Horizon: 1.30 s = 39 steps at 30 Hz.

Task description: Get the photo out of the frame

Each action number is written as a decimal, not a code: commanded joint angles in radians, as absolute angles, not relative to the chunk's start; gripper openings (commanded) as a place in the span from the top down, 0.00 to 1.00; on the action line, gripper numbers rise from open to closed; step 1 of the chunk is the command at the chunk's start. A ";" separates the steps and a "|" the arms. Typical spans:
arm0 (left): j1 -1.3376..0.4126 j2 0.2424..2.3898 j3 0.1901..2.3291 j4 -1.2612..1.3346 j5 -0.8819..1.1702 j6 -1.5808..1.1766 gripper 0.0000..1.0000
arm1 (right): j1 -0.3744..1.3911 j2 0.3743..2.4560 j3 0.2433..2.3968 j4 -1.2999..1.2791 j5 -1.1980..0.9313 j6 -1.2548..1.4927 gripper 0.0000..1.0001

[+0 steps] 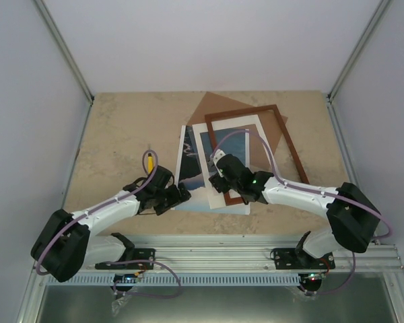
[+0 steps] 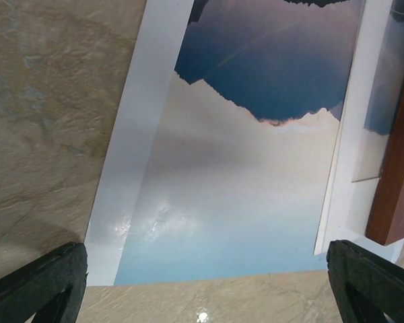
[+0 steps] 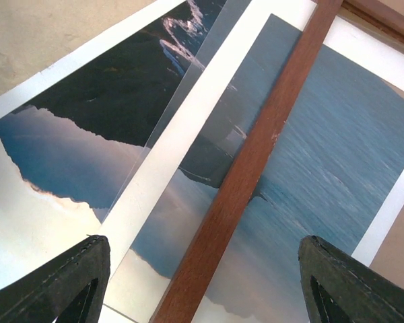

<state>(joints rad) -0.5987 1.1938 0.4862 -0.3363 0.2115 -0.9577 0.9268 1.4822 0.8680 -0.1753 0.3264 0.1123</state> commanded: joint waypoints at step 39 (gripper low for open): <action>-0.608 1.131 0.419 -0.110 0.279 -1.013 0.01 | 1.343 1.489 0.665 0.141 0.478 0.017 0.25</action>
<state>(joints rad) -0.6022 1.1656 0.4393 -0.1482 0.2722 -1.0107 1.3109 1.4170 0.6361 0.0826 0.3279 0.0189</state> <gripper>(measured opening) 0.992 0.760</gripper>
